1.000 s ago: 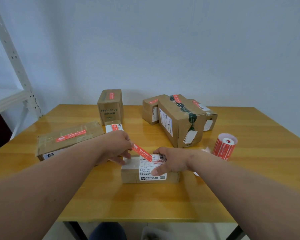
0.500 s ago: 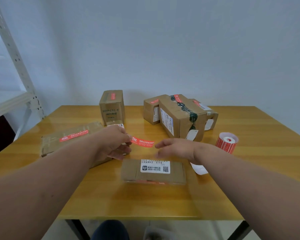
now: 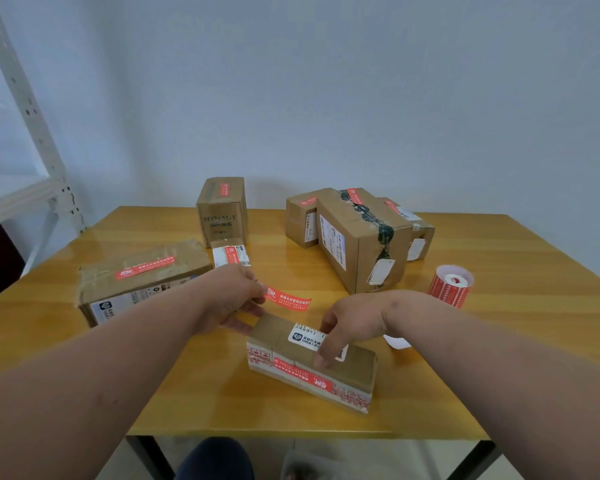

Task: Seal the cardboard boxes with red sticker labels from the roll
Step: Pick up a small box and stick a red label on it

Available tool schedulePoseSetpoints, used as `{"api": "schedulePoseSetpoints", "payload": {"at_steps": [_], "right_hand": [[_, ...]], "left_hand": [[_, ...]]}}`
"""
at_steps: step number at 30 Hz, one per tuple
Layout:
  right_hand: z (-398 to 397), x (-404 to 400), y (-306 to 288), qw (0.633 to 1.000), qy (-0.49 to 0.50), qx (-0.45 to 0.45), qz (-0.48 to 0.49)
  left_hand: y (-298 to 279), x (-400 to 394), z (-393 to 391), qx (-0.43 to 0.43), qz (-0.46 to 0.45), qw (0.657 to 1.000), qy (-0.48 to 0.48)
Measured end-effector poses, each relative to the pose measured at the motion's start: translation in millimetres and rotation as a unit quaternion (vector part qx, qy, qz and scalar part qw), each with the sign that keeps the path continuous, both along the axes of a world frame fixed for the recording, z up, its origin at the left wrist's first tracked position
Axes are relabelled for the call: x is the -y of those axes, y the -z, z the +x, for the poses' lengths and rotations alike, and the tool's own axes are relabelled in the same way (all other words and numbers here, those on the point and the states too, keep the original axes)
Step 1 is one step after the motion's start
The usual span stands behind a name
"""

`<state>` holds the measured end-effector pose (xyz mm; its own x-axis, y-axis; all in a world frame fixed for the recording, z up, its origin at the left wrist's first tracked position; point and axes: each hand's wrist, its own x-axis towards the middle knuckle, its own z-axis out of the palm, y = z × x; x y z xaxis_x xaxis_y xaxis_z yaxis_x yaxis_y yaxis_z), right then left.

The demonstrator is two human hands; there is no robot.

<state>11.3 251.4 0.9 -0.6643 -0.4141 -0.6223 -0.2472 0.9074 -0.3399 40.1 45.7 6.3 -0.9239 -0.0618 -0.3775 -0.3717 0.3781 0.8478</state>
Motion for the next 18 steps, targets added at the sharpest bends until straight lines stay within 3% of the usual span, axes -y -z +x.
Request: {"api": "schedulePoseSetpoints", "payload": {"at_steps": [9,14,18], "right_hand": [[18,17,5,0.998,-0.048,-0.046,0.003],[14,9,13,0.961,-0.092,-0.262,0.002],[6,-3,13,0.976,-0.043,-0.215,-0.001]], "left_hand": [[-5,6,-2,-0.007,0.007,1.0,-0.019],[-3,11,-3,-0.042,0.019,0.999,-0.024],[5,16,-3,-0.042,0.004,0.999,-0.005]]}}
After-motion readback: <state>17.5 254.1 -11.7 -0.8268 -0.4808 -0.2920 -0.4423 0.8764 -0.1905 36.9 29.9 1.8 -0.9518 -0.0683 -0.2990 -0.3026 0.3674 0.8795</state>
